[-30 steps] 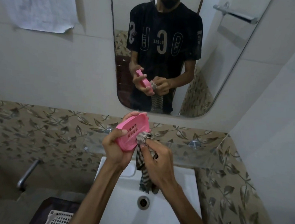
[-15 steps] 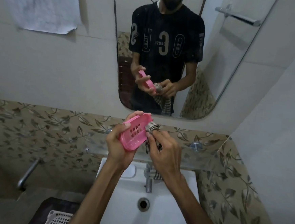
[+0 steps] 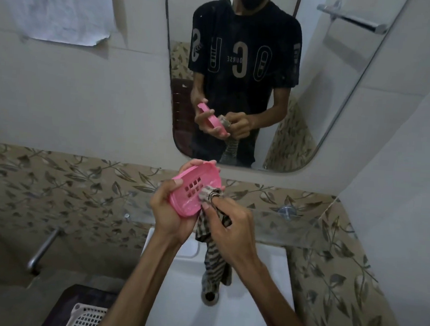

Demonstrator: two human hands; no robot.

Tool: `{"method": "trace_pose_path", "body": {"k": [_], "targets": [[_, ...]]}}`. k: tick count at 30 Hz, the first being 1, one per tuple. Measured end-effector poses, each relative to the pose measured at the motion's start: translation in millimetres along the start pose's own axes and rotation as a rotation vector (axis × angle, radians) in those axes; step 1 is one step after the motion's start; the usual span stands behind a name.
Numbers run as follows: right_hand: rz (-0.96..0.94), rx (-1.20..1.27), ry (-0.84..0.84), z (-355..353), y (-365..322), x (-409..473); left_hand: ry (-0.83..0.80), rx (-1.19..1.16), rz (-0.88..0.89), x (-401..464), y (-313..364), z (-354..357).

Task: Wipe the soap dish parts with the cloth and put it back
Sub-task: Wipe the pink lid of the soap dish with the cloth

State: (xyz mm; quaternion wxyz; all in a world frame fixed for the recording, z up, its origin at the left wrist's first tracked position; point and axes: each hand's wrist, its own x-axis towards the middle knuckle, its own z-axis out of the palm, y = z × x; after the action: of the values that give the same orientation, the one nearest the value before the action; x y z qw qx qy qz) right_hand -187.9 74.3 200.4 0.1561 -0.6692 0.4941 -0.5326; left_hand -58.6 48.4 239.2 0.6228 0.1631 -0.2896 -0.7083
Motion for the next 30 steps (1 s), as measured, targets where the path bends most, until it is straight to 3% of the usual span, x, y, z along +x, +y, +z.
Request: {"method": "trace_pose_path", "body": {"k": [3, 13, 22, 27, 30], "targets": [[0.048, -0.086, 0.063, -6.2, 5.6, 13.7, 0.019, -0.031, -0.041, 0.3, -3.0, -0.9], [0.001, -0.093, -0.043, -2.7, 2.7, 6.3, 0.074, -0.042, -0.056, -0.6, -10.2, -12.0], [0.023, -0.389, 0.008, -17.6, 2.4, 6.4, 0.049, 0.014, -0.002, -2.8, -11.1, -5.5], [0.052, -0.17, -0.087, -5.7, -4.4, -5.2, 0.062, 0.103, 0.014, -2.1, -16.5, -8.5], [0.023, -0.23, -0.086, -11.5, 1.2, 2.3, 0.03, 0.099, 0.028, 0.0, -15.2, -12.2]]}}
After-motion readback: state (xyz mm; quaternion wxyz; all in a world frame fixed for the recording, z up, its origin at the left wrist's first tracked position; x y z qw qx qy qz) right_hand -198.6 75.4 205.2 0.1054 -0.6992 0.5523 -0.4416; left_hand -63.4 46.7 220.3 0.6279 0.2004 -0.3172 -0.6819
